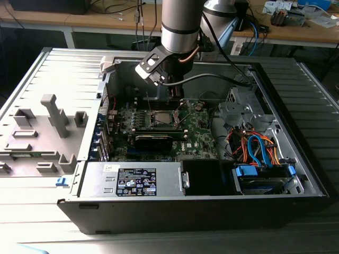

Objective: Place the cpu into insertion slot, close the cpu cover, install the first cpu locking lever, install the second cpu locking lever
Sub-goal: 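Close the cpu cover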

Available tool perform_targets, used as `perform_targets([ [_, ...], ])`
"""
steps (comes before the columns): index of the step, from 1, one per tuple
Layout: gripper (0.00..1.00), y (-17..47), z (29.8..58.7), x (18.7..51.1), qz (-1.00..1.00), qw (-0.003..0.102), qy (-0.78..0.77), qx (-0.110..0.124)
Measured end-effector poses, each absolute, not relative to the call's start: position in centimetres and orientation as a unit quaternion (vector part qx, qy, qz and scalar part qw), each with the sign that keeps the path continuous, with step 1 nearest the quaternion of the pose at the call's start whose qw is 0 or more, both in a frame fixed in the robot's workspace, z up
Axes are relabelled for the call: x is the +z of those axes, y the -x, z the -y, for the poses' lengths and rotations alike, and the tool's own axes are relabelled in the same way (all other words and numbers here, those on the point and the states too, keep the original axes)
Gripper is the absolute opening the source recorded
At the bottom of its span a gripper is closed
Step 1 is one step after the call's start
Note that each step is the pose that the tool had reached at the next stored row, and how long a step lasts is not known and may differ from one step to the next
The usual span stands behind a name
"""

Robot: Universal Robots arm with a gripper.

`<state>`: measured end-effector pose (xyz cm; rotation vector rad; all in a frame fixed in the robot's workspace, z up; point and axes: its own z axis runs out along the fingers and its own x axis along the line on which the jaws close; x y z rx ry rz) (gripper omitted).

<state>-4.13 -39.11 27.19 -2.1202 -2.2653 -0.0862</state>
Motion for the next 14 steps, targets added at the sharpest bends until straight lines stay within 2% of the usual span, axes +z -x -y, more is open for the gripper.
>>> perform_targets([
  [14,0.11,3.90,39.15,27.52,0.730,0.020,0.683,-0.028],
])
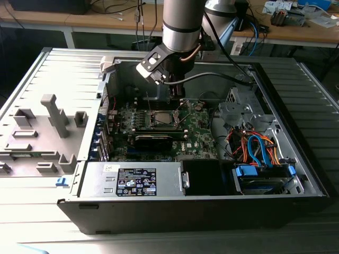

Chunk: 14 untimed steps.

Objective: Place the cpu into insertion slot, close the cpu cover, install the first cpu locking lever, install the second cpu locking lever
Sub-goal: 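Close the cpu cover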

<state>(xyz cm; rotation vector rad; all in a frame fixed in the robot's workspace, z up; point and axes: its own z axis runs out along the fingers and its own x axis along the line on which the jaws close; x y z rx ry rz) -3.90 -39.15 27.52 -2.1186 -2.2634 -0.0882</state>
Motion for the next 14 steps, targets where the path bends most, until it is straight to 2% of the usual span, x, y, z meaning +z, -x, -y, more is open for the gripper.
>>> perform_targets([
  [14,0.11,3.49,39.15,27.53,0.730,0.020,0.683,-0.029],
])
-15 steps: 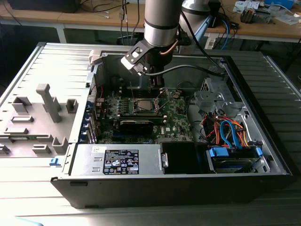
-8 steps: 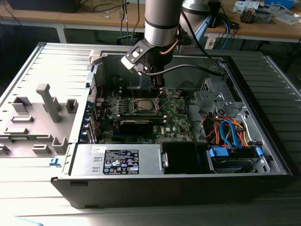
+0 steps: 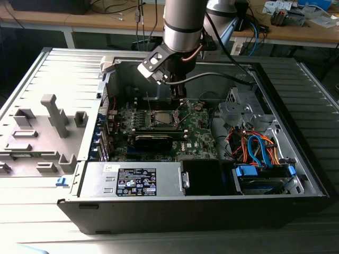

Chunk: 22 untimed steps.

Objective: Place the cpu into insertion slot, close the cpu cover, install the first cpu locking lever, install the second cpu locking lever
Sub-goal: 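Close the cpu cover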

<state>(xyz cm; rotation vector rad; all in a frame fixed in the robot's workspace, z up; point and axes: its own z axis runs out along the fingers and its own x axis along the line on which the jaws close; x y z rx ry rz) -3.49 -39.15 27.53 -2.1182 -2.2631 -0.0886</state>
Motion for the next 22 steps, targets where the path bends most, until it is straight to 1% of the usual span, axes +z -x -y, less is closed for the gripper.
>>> perform_targets([
  [22,0.11,1.8,39.2,27.5,0.730,0.020,0.683,-0.029],
])
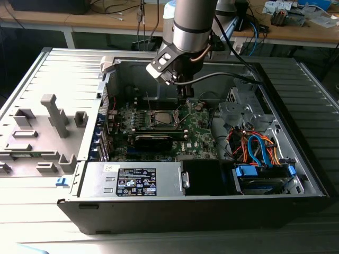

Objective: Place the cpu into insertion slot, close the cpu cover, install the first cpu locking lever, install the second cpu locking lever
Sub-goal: 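Close the cpu cover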

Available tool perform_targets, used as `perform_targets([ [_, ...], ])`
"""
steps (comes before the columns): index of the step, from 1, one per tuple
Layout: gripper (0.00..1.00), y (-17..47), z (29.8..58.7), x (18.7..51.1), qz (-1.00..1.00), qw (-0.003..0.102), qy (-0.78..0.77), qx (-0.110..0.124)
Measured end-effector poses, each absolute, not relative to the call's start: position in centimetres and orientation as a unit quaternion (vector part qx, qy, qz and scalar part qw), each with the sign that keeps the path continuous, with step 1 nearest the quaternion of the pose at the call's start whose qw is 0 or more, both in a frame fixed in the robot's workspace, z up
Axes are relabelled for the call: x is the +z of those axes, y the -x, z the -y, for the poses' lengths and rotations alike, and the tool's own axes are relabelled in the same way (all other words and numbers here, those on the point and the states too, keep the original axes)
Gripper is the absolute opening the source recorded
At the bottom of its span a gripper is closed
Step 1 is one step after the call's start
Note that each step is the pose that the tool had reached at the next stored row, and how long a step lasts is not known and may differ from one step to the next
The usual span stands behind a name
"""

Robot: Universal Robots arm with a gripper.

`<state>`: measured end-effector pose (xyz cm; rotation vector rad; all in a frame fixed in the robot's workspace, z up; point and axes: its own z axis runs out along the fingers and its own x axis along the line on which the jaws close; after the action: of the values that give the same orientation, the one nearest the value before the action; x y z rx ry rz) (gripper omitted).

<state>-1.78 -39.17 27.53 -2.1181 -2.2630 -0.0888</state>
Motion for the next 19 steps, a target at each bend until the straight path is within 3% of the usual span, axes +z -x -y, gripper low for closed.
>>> perform_targets([
  [19,0.11,0.6,39.2,27.5,0.730,0.020,0.683,-0.029],
])
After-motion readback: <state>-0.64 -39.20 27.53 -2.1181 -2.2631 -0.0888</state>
